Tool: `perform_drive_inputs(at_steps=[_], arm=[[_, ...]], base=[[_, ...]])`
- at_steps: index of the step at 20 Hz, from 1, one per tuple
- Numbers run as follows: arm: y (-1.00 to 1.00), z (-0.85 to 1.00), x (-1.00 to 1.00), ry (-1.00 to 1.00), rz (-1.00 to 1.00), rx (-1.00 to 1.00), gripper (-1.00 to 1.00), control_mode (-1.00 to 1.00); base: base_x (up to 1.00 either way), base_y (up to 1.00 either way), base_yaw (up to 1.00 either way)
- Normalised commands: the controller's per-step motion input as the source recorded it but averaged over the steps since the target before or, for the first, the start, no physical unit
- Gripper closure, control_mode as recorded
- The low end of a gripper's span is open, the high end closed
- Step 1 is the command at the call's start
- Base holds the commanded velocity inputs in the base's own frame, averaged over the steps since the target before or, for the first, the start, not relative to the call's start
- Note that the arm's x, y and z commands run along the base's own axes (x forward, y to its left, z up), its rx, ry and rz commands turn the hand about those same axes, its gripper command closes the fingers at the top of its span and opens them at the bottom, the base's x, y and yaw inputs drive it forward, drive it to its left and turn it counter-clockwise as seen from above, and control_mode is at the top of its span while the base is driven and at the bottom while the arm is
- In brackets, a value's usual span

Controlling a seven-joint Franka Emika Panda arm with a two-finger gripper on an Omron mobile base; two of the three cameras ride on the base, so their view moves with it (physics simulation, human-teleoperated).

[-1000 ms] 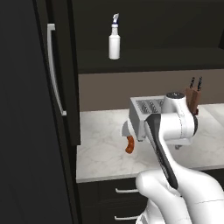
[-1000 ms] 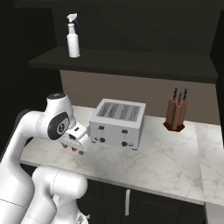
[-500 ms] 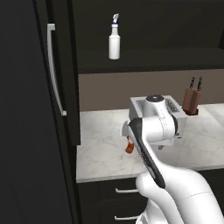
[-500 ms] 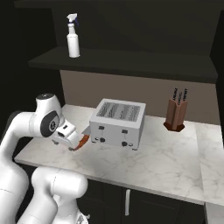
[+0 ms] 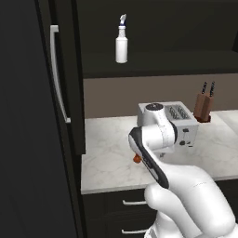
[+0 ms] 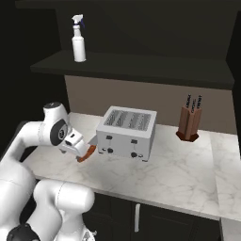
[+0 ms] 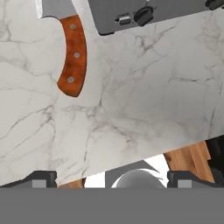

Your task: Move the cutting board and knife to the sink. Then move spray from the cabinet to the counter.

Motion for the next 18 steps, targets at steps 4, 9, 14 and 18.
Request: perform_drive_inputs(at_steps=[4, 9, 14, 18], arm=[[0.01, -0.24, 0.39, 0.00, 0.00, 0.04, -1.00, -1.00], [0.00, -0.26, 0.37, 0.00, 0.00, 0.03, -1.00, -1.00], [0.00, -0.26, 0.34, 0.00, 0.00, 0.00, -1.00, -1.00], [0.00, -0.27, 0.30, 0.00, 0.00, 0.00, -1.00, -1.00]], base=[[0.00, 0.00, 0.00], [0.00, 0.00, 0.00], [0.00, 0.00, 0.00], [0.00, 0.00, 0.00]])
